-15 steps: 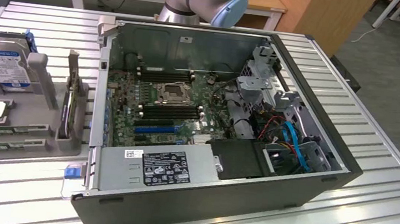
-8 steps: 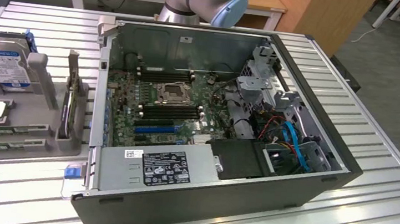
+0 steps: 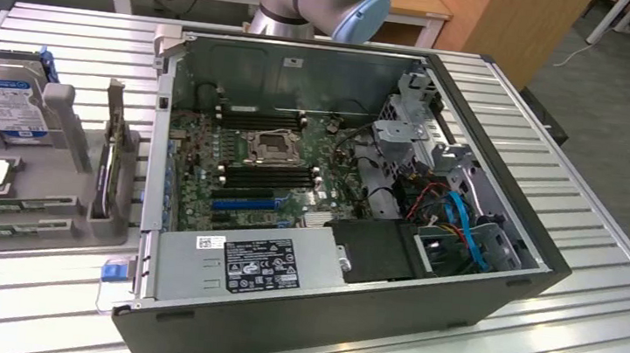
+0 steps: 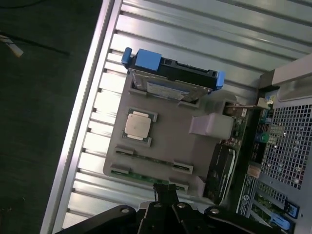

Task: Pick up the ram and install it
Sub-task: 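Pick up the ram and move it above insertion slot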

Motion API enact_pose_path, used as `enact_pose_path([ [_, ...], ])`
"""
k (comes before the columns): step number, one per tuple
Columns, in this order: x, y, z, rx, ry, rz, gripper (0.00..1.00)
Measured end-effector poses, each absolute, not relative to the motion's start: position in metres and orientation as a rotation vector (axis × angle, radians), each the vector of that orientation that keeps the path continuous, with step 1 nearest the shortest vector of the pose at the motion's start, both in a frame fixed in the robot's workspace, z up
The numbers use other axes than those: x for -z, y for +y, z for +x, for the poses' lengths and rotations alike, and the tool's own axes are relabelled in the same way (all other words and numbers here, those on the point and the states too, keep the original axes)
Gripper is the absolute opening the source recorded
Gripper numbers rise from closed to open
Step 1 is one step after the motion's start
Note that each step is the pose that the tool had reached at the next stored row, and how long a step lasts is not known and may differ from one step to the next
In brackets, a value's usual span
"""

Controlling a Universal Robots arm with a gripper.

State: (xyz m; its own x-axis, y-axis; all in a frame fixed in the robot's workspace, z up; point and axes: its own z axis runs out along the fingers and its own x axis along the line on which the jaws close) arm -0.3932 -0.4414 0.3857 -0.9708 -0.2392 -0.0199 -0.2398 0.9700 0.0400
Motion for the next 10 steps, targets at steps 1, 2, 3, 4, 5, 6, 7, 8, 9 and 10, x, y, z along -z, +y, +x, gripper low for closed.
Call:
enact_pose_path([
  [1,-0.3856,-0.4414,-0.3932,-0.066,3.101,-0.395,0.1],
  [2,-0.3856,-0.4414,-0.3932,-0.066,3.099,-0.412,0.1],
  [3,-0.3855,-0.4414,-0.3932,-0.066,3.097,-0.429,0.1],
  [4,-0.3856,-0.4414,-0.3932,-0.066,3.095,-0.446,0.1],
  [5,-0.3856,-0.4414,-0.3932,-0.065,3.093,-0.463,0.1],
  [6,-0.3855,-0.4414,-0.3932,-0.065,3.091,-0.48,0.1],
  [7,-0.3854,-0.4414,-0.3932,-0.065,3.088,-0.497,0.1],
  [8,-0.3854,-0.4414,-0.3932,-0.066,3.086,-0.513,0.1],
  [9,-0.3854,-0.4414,-0.3932,-0.066,3.083,-0.53,0.1],
  [10,-0.3854,-0.4414,-0.3932,-0.066,3.081,-0.547,0.1],
])
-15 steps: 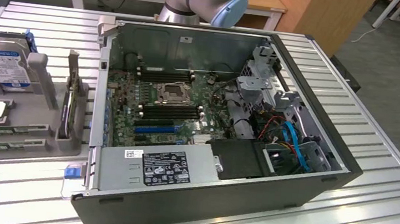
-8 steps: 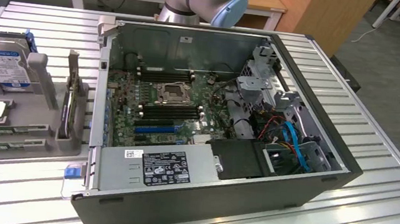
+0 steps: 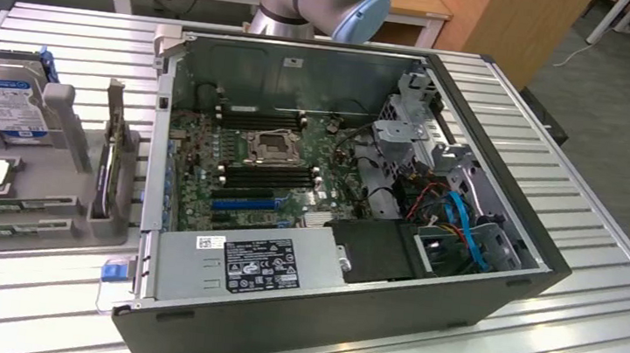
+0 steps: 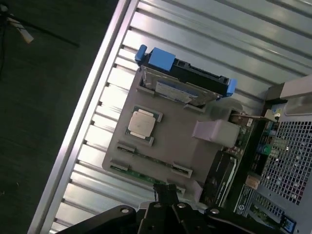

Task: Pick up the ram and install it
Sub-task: 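Pick up the ram and move it above insertion slot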

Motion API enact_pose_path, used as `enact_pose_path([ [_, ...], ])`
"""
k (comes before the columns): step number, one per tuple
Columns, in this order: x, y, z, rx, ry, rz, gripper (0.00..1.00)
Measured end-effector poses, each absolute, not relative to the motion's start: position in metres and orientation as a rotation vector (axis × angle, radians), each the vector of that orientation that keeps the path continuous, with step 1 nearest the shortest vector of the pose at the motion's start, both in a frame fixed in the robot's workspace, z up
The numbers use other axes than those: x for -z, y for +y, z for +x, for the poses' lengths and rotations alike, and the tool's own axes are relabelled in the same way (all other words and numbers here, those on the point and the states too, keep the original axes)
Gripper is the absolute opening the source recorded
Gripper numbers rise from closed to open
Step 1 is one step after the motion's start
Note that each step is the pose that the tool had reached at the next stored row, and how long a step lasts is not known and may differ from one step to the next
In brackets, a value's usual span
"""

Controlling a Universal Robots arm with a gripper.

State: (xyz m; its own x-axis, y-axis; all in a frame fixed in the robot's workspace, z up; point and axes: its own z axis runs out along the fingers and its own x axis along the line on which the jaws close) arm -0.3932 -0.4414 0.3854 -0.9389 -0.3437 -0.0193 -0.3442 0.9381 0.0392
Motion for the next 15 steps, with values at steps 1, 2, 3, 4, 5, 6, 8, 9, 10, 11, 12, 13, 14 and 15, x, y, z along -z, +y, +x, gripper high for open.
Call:
enact_pose_path([
  [1,-0.3853,-0.4414,-0.3932,-0.066,3.078,-0.563,0.1],
  [2,-0.3853,-0.4414,-0.3932,-0.066,3.075,-0.58,0.1],
  [3,-0.3853,-0.4414,-0.3932,-0.066,3.072,-0.598,0.1],
  [4,-0.3852,-0.4414,-0.3932,-0.066,3.069,-0.615,0.1],
  [5,-0.3852,-0.4414,-0.3932,-0.066,3.065,-0.634,0.1],
  [6,-0.3851,-0.4414,-0.3932,-0.066,3.062,-0.651,0.1],
  [8,-0.3851,-0.4414,-0.3932,-0.066,3.054,-0.687,0.1],
  [9,-0.385,-0.4414,-0.3932,-0.067,3.051,-0.704,0.1],
  [10,-0.385,-0.4414,-0.3932,-0.067,3.047,-0.721,0.1],
  [11,-0.3849,-0.4414,-0.3932,-0.067,3.043,-0.739,0.1],
  [12,-0.3849,-0.4414,-0.3932,-0.067,3.039,-0.756,0.1],
  [13,-0.3849,-0.4414,-0.3932,-0.067,3.034,-0.775,0.1],
  [14,-0.3848,-0.4414,-0.3932,-0.067,3.03,-0.793,0.1],
  [15,-0.3848,-0.4414,-0.3932,-0.067,3.026,-0.811,0.1],
])
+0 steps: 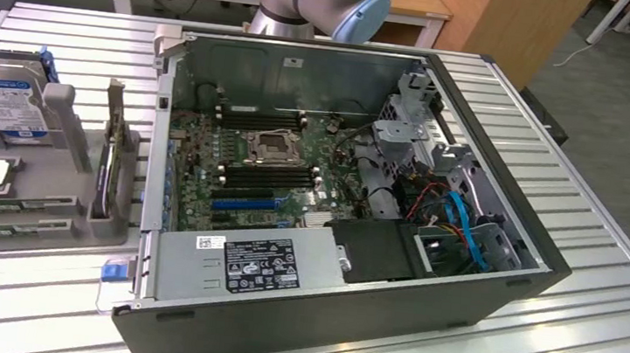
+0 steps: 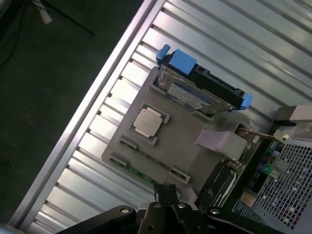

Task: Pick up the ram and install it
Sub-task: 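Pick up the ram and move it above insertion slot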

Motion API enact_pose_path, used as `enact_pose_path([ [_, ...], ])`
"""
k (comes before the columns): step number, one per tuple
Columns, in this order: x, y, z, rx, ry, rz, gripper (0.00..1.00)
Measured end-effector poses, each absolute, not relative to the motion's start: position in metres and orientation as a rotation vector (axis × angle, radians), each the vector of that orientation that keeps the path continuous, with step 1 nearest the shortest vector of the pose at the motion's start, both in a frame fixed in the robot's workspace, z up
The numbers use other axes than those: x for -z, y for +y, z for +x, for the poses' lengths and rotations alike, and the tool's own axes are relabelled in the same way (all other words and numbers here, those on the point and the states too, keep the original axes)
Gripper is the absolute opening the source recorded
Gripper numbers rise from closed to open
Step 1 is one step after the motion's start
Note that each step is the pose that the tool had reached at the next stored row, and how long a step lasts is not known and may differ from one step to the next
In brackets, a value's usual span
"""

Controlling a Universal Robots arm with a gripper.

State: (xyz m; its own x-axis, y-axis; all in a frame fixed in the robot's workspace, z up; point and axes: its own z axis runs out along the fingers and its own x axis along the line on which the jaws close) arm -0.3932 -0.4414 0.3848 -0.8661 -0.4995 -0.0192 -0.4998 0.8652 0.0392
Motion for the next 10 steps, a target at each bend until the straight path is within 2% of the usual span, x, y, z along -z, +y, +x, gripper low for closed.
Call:
enact_pose_path([
  [10,-0.3843,-0.4414,-0.3932,-0.068,2.974,-0.992,0.1],
])
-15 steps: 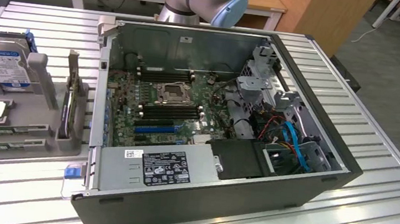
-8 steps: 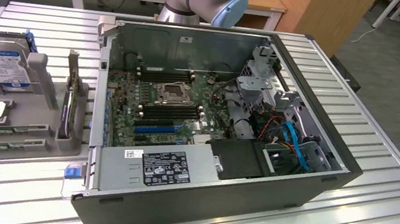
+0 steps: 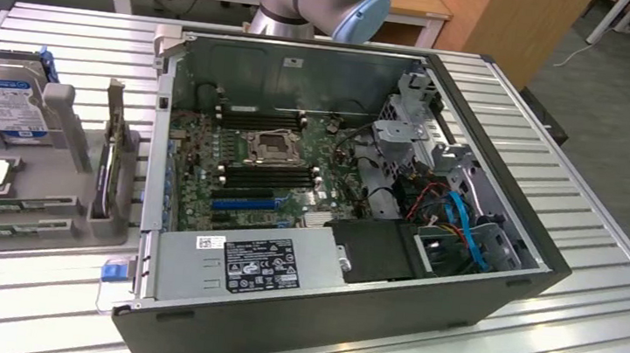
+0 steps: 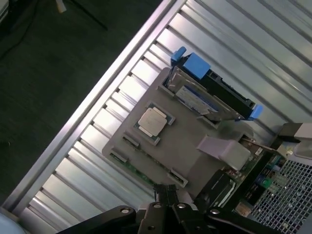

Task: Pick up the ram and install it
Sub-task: 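Pick up the ram and move it above insertion slot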

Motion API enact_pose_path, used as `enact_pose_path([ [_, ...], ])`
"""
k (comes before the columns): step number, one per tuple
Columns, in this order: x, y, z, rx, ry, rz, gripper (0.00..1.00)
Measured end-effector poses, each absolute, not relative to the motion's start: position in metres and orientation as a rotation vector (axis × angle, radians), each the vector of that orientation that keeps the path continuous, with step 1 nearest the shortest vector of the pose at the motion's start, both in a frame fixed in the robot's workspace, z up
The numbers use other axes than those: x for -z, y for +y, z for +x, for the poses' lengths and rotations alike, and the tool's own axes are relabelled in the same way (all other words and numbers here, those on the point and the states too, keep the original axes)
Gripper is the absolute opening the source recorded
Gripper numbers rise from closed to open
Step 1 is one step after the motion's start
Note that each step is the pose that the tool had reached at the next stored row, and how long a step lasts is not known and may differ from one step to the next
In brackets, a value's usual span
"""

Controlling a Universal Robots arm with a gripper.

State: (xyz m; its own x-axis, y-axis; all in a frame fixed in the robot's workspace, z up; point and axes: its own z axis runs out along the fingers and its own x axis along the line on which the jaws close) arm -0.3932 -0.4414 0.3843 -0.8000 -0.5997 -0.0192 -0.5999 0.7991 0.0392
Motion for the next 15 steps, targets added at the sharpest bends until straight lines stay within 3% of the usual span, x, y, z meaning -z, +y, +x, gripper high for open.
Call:
enact_pose_path([
  [15,-0.3836,-0.4414,-0.3932,-0.067,2.874,-1.265,0.1],
])
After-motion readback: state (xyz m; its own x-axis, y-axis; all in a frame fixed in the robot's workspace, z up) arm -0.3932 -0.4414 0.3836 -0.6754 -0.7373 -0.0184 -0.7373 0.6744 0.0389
